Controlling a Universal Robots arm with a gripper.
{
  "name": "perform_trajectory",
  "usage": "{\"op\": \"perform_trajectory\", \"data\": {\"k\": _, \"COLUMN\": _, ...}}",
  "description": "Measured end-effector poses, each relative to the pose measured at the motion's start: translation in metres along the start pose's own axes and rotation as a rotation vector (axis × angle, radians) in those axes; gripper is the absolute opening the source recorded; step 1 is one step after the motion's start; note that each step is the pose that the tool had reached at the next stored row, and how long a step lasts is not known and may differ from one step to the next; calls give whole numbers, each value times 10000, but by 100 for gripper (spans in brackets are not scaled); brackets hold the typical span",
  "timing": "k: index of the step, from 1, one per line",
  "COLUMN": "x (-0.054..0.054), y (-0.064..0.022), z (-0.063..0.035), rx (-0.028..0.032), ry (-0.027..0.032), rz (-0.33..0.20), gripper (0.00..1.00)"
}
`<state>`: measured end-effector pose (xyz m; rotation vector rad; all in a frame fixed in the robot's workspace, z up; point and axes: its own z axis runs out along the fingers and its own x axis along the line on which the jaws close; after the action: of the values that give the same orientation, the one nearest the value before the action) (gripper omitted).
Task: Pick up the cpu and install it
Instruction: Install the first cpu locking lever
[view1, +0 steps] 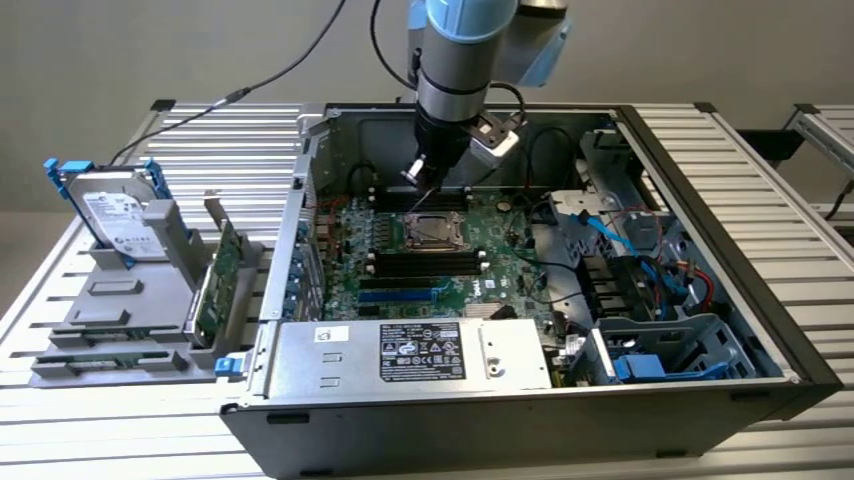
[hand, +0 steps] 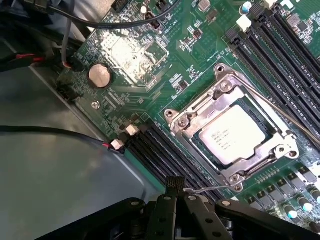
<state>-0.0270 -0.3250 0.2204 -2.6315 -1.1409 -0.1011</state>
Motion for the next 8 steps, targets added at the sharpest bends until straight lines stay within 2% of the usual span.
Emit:
{"op": "perform_trajectory", "data": {"k": 5, "x": 31, "y": -91, "z": -195, "rx": 6, "ry": -15, "rz": -9, "gripper": 11}}
{"op": "perform_trajectory", "data": {"k": 7, "x": 20, "y": -123, "z": -240, "rx": -24, "ry": -38, "rz": -3, "gripper": 11}}
{"op": "perform_trajectory", "data": {"k": 8, "x": 14, "y": -137, "z": -246, "rx": -30, "ry": -29, "rz": -2, "gripper": 11}}
